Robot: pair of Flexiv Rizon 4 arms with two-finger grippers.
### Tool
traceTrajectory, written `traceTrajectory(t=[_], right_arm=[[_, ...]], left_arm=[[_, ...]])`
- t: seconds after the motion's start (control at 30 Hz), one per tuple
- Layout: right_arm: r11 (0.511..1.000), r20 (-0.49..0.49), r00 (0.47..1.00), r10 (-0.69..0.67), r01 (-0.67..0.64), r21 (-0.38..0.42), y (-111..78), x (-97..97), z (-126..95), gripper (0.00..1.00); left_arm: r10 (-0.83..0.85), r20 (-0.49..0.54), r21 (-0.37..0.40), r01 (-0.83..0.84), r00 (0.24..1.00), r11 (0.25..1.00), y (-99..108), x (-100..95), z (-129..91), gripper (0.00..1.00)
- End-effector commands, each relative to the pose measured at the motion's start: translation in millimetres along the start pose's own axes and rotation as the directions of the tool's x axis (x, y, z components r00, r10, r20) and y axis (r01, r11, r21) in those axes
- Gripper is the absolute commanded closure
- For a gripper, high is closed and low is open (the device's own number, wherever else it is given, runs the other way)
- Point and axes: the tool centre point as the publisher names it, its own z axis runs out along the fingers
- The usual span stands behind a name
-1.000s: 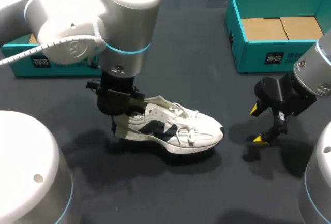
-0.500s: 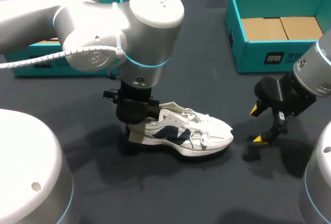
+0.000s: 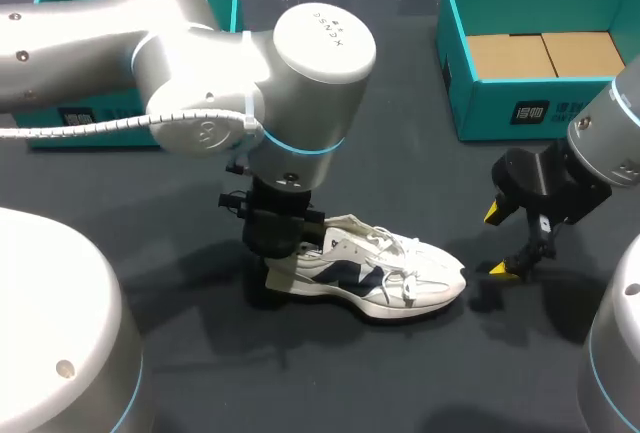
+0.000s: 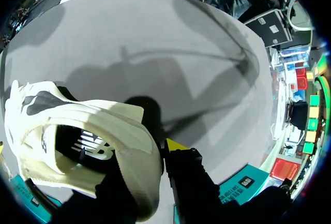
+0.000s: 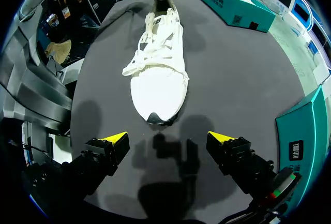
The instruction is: Take the shoe out of the shoebox, open the shoe tongue, remove and reinsert the insole, then place the shoe into the shoebox
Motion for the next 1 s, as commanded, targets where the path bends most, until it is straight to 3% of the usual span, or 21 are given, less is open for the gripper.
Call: traceTrajectory(t=[0.03, 1.0], right_arm=[[1.000, 0.003, 1.000, 0.000, 0.000, 0.001, -0.4, 2.0, -0.9, 0.00], [1.000, 0.003, 1.000, 0.000, 0.000, 0.001, -0.4, 2.0, -0.9, 0.00]], left_arm=[[-0.001, -0.009, 0.001, 0.001, 1.000, 1.000, -0.2, -6.2, 4.0, 1.00], [0.002, -0.042, 0.016, -0.001, 0.999, 1.000, -1.1, -16.2, 32.1, 1.00]])
